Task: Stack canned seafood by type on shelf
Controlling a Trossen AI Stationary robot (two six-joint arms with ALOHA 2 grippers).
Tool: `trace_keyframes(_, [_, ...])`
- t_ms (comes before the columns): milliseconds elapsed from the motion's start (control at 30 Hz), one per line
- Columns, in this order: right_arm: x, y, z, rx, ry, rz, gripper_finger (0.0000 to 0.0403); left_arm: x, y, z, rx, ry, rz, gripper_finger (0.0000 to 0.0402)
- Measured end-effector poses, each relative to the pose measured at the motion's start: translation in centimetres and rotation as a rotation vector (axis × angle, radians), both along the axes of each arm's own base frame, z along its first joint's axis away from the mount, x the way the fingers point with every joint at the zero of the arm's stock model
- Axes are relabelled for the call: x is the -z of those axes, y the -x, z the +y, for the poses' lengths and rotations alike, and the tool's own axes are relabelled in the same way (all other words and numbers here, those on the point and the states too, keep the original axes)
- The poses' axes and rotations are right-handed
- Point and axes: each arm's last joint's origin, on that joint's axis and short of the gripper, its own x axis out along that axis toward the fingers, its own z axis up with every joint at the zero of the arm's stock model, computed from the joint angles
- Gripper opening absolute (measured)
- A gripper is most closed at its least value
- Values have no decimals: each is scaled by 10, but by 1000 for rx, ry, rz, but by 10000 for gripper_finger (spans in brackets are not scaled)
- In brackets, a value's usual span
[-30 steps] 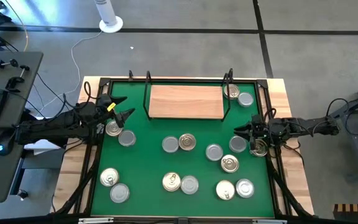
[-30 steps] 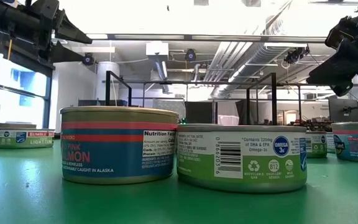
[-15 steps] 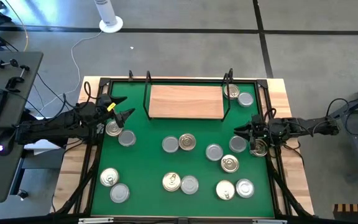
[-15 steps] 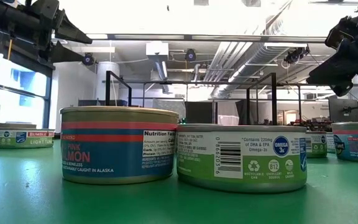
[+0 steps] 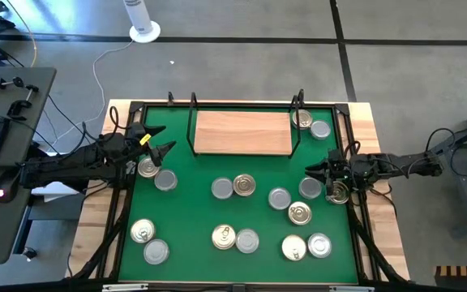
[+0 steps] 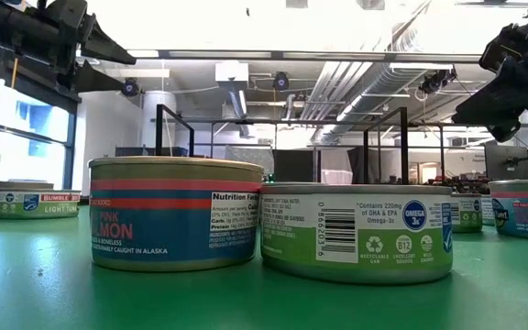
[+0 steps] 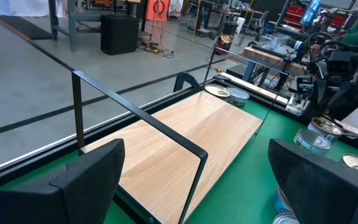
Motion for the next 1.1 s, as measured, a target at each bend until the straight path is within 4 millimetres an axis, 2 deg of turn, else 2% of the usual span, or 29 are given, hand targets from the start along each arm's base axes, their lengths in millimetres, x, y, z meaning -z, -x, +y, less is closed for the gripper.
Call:
trace_keyframes(167, [0, 0, -1, -48, 181, 23, 83, 0, 0, 0, 0, 0, 0, 383])
trace_keyframes(500, [0, 0, -1, -35, 174, 21, 83, 0, 0, 0, 0, 0, -1, 383])
trace_keyframes(633, [-5, -2, -2, 30, 187, -27, 83, 0, 0, 0, 0, 0, 0, 383])
trace_keyframes(700, [-13, -4, -3, 80, 120, -124, 83, 0, 0, 0, 0, 0, 0, 383])
trace_keyframes(800, [-29, -8, -4, 205, -101, -324, 83, 0, 0, 0, 0, 0, 0, 383])
trace_keyframes(867, [-34, -12, -5, 263, -115, -399, 83, 0, 0, 0, 0, 0, 0, 383])
trace_keyframes(967, [-29, -25, -3, 273, -38, -431, 83, 0, 0, 0, 0, 0, -1, 383])
trace_keyframes(1100, [-24, -50, 4, 99, -6, -452, 83, 0, 0, 0, 0, 0, -1, 383])
